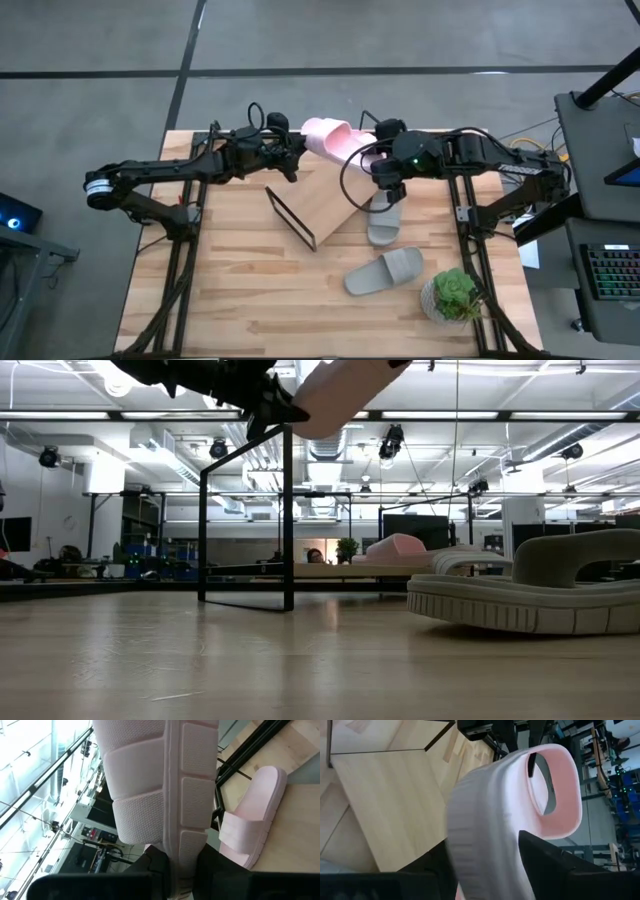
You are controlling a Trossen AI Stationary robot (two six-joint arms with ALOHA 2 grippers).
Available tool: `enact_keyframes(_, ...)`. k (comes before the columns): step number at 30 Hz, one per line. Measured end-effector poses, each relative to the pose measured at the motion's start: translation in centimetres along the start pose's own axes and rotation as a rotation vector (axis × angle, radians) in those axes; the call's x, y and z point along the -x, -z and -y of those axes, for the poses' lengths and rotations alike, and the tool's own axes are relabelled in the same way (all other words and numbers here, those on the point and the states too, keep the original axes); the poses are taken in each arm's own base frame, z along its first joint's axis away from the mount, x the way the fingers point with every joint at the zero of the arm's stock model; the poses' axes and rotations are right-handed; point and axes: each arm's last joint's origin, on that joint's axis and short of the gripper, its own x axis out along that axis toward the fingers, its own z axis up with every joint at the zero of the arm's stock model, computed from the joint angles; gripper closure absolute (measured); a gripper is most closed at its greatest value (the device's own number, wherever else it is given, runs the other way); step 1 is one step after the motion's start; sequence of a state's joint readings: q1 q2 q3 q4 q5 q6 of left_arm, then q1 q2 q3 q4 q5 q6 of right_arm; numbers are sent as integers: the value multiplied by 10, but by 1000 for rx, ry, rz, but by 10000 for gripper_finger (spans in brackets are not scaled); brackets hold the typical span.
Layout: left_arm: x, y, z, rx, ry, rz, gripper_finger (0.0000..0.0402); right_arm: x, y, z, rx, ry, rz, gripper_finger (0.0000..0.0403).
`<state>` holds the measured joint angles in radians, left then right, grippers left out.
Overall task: Pick and place slides into the shelf
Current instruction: Put the pink slide on the shelf
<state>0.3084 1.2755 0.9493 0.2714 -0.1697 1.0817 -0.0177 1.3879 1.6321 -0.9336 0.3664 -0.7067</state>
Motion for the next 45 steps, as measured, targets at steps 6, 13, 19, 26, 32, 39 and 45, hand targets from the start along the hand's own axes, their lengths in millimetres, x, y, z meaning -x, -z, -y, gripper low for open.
enact_keyframes(6, 0, 0, 1, 2, 6, 2, 378, -3, -2, 0, 56, 9, 4, 298)
enact_keyframes(13, 0, 2, 2, 72, 9, -11, 322, -12, -4, -5, 180, 54, 6, 353)
enact_keyframes(19, 6, 4, 5, 99, 88, -10, 253, -22, 2, -14, 157, 54, -39, 353)
enact_keyframes(26, 28, 0, -10, 190, 88, 12, 225, -37, 13, -28, 185, 100, -96, 353)
enact_keyframes(32, 56, -3, -23, 280, 72, 63, 224, -61, 32, -53, 224, 135, -170, 353)
enact_keyframes(39, 80, 1, -24, 294, 47, 96, 223, -72, 64, -84, 181, 181, -151, 353)
enact_keyframes(45, 90, 4, -21, 320, 38, 104, 223, -86, 84, -112, 182, 181, -66, 353)
